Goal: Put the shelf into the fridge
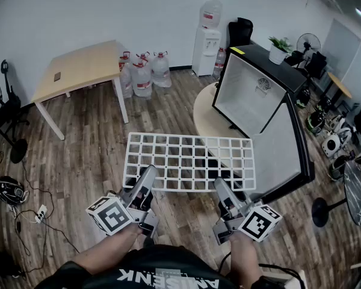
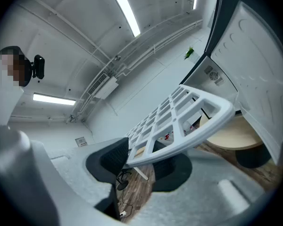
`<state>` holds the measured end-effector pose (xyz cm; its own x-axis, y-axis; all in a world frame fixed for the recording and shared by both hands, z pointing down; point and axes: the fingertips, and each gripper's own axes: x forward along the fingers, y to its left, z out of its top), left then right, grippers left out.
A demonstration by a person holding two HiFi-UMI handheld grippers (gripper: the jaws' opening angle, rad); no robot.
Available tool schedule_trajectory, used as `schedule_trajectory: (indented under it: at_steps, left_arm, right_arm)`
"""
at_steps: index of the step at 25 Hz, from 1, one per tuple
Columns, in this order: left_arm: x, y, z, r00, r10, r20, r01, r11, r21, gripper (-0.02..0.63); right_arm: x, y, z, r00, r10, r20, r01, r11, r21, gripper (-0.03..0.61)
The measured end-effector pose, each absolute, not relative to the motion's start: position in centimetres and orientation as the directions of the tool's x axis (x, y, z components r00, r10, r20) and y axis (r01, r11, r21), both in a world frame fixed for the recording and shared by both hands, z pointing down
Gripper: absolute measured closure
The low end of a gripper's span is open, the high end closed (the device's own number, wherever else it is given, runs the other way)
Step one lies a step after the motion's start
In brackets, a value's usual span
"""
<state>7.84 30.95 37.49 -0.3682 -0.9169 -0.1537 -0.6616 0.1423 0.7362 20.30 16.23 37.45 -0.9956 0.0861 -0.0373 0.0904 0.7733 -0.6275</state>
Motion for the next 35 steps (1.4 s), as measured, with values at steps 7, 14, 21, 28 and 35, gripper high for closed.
schedule_trajectory:
  at_steps: [7,14,21,28,35]
  left_arm:
    - [7.6,31.4,37.9,-0.368,-0.917,-0.152,-0.659,0.142,0.738,0.522]
    - [7.1,31.9,38.1,-0.359,-0.92,-0.161,-0.665,0.131,0.735,0.518]
    - [5.7,32.4,38.5,-0.345,-0.925,-0.159,-0.667,0.122,0.735,0.517]
    - [3.4,33.5,39.2,-0.33,-0.931,-0.158,-0.661,0.109,0.743,0.517]
    - [1.1,33.9,38.8,-0.287,-0.942,-0.177,-0.671,0.066,0.738,0.517]
  right_arm:
    - [20.1,16.7,37.9,-0.996,0.085,-0.032,0.086,0.775,-0.626,0.436]
    - [19.7,17.3,37.8,-0.995,0.087,-0.038,0.092,0.783,-0.616,0.437]
    - [18.4,18.0,38.2,-0.997,0.067,-0.038,0.076,0.784,-0.616,0.437]
    - [16.3,19.3,38.7,-0.998,0.049,-0.031,0.058,0.788,-0.614,0.436]
    - [14.8,20.2,38.5,-0.999,0.005,-0.042,0.03,0.794,-0.607,0.436]
